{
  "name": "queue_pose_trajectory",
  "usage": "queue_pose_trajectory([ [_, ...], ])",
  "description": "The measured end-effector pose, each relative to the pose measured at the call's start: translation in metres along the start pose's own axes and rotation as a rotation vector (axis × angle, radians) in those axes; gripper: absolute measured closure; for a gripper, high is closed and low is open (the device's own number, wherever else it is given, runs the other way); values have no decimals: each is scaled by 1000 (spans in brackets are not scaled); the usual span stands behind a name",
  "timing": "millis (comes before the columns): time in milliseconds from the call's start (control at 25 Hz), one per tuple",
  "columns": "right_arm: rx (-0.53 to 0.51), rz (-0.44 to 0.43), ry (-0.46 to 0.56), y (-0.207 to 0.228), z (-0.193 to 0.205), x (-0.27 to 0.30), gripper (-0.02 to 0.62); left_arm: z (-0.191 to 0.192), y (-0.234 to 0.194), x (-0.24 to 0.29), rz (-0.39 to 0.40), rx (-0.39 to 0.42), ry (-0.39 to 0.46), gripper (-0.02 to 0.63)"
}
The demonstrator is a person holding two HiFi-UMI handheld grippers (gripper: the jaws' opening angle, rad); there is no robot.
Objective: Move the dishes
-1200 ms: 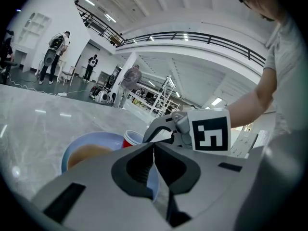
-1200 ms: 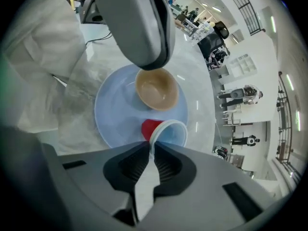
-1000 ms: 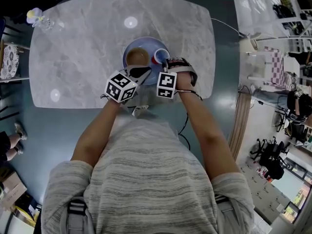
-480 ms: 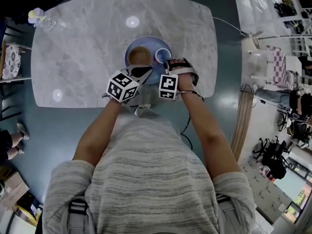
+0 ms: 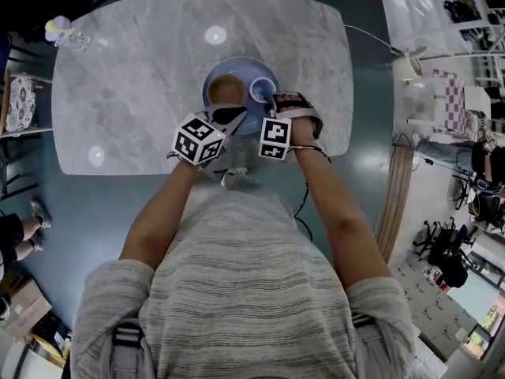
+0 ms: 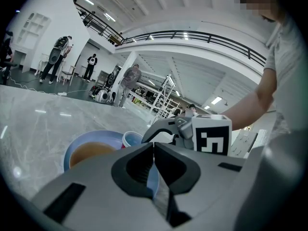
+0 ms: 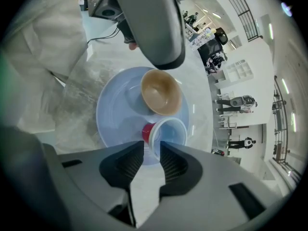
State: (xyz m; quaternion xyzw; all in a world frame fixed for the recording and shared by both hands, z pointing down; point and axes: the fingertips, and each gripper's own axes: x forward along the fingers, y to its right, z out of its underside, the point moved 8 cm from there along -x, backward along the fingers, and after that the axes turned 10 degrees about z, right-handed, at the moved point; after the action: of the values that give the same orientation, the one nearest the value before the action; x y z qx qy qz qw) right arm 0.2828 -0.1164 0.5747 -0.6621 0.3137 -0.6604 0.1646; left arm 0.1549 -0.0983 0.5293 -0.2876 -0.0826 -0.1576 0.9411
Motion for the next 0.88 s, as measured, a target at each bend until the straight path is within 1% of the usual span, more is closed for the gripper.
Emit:
queue_pose_trajectory([
  [120, 104, -22, 30, 3, 1, -4, 462, 0, -1, -2, -2, 2, 0, 584],
  [280, 334, -58, 86, 12, 0, -16, 448, 0, -2, -3, -5, 3, 0, 584],
  [600, 755, -65, 176, 25, 9, -44, 449, -9, 6, -2, -4, 22, -8, 584],
  [760, 950, -57, 240, 30, 17, -59, 469, -16, 11, -5, -2, 39, 8, 584],
  [880, 1098, -69, 337, 31, 20, -71, 500, -22, 17, -8, -1, 50, 24, 584],
])
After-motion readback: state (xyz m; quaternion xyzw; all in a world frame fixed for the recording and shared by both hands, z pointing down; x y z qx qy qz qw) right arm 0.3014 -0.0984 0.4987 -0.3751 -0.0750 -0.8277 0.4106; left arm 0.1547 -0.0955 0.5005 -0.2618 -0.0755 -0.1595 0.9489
